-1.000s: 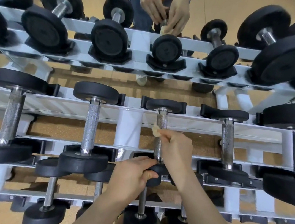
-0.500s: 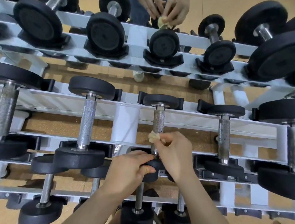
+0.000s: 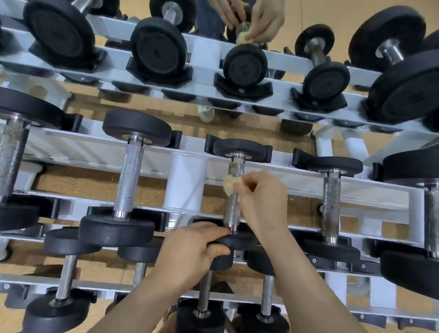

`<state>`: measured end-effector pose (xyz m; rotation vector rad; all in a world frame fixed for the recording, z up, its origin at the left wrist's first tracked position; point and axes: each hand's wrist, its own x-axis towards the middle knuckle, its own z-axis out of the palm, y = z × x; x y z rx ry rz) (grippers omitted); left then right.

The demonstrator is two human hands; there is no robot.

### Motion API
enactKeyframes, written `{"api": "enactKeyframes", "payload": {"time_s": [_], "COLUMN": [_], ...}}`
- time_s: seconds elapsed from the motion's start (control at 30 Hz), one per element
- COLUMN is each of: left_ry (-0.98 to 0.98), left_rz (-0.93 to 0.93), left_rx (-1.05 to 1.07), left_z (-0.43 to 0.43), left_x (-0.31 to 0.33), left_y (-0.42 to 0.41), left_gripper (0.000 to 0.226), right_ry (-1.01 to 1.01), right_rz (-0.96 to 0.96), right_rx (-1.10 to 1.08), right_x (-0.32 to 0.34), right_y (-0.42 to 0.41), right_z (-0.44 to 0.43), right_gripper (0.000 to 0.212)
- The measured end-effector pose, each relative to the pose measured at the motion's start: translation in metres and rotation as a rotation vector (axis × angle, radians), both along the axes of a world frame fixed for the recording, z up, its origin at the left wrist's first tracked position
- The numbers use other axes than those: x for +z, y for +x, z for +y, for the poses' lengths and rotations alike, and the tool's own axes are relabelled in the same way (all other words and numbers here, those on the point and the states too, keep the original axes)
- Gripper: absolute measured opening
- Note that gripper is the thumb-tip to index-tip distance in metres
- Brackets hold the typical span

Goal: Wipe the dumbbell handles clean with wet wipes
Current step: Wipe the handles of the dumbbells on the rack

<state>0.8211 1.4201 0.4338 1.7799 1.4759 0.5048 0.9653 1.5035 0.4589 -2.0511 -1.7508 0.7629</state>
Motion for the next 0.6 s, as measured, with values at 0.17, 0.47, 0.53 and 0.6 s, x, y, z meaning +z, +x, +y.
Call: {"api": "enactKeyframes", "payload": {"time_s": [0.17, 0.47, 0.53, 0.6], "left_ry": [0.011, 0.15, 0.273, 0.308], "left_rz": [-0.035, 0.036, 0.172, 0.303], "left_rx": [0.0, -0.081, -0.164, -0.213], "left_z": [-0.001, -0.005, -0.007, -0.004], "left_x": [-0.011, -0.015, -0.002, 0.006], "left_y": [-0.009, -0.026, -0.008, 0.012], "left_gripper": [0.031, 0.033, 0.034, 0.032], "right_ry": [-0.163, -0.089, -0.114, -0.191], "right_rz": [-0.02, 0.211, 0.165, 0.214], "right_rx": [0.094, -0.068, 0.018, 0.019], "right_x": [-0.009, -0.015, -0.016, -0.019], "right_y": [0.009, -0.001, 0.004, 0.015], "right_z": [-0.023, -0.027, -0.041, -0.042], "right_gripper": [0.006, 0.005, 0.009, 0.007]}}
